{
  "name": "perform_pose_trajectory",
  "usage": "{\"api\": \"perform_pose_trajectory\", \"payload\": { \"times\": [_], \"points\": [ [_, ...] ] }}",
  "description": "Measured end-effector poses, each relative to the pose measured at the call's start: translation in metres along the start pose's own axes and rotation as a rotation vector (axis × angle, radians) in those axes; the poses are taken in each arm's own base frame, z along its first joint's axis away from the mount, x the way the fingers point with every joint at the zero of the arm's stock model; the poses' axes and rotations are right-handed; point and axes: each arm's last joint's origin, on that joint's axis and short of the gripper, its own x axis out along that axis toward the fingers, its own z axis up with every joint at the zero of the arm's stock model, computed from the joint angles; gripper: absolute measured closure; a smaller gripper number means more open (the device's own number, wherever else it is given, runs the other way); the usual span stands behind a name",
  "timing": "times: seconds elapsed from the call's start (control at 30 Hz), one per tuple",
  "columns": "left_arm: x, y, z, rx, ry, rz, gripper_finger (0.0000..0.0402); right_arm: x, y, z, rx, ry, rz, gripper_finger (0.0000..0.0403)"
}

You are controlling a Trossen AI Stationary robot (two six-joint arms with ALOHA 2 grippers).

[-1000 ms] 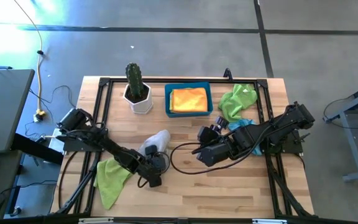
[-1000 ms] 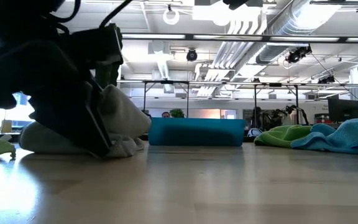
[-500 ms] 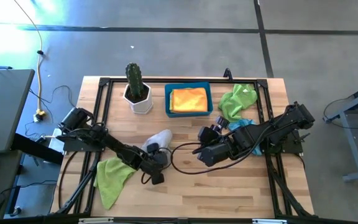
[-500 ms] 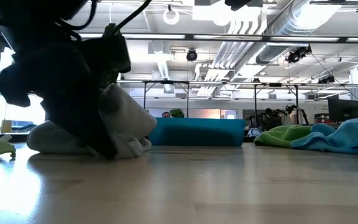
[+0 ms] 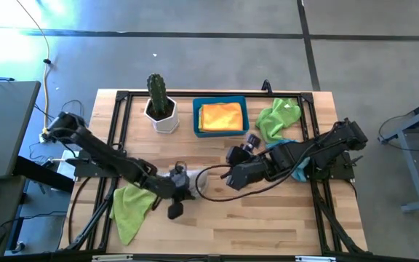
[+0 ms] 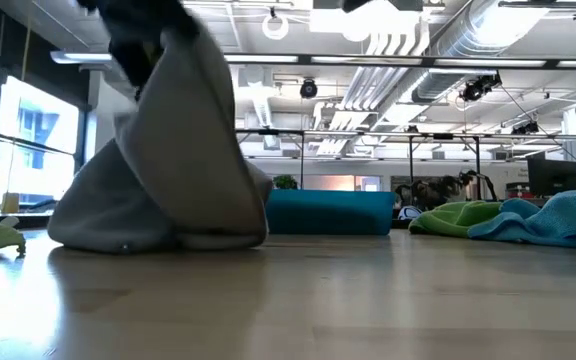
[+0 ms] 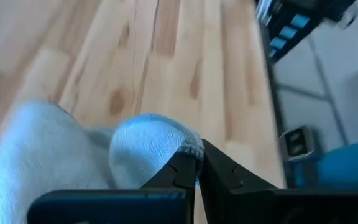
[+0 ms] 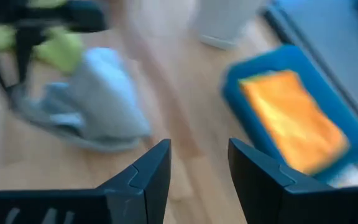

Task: Fold microfiber towels
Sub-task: Fold the gray microfiber towel

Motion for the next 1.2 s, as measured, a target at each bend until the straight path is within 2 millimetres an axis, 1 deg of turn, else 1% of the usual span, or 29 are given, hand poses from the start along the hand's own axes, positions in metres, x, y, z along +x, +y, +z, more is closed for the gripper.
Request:
{"api": "perform_pose_trajectory", "payload": {
  "times": [0.1,0.17,0.23,0.37,0.43,0.5,0.6,0.73,0.9,1.07,1.2],
  "points": [
    [-0.020,-0.002,0.013,-0.010,-0.051,-0.033,0.0400,0.009,0.004,0.007,-0.077,-0.019,0.160,0.0250],
    [-0.031,-0.005,0.021,-0.021,-0.082,-0.073,0.0400,0.015,0.010,0.013,-0.122,-0.073,0.301,0.0250],
    [-0.042,-0.005,0.024,-0.029,-0.093,-0.096,0.0400,0.024,0.015,0.015,-0.163,-0.144,0.418,0.0250],
    [-0.059,-0.007,0.033,-0.039,-0.129,-0.131,0.0400,0.040,0.020,0.014,-0.186,-0.267,0.545,0.0250],
    [-0.065,-0.009,0.039,-0.045,-0.155,-0.146,0.0400,0.051,0.019,0.009,-0.178,-0.288,0.564,0.0250],
    [-0.069,-0.009,0.040,-0.044,-0.153,-0.140,0.0400,0.061,0.019,0.003,-0.151,-0.308,0.580,0.0250],
    [-0.073,-0.011,0.046,-0.049,-0.173,-0.138,0.0400,0.072,0.019,-0.006,-0.109,-0.324,0.623,0.0250],
    [-0.076,-0.007,0.050,-0.052,-0.147,-0.102,0.0400,0.085,0.019,-0.021,-0.067,-0.317,0.648,0.0250],
    [-0.076,0.007,0.054,-0.085,-0.100,-0.022,0.0400,0.090,0.021,-0.032,-0.018,-0.274,0.657,0.0250],
    [-0.076,0.020,0.062,-0.099,-0.095,-0.015,0.0400,0.088,0.025,-0.037,0.016,-0.254,0.655,0.0250],
    [-0.076,0.030,0.069,-0.118,-0.088,-0.039,0.0400,0.090,0.022,-0.036,0.066,-0.273,0.560,0.0250]
  ]
}}
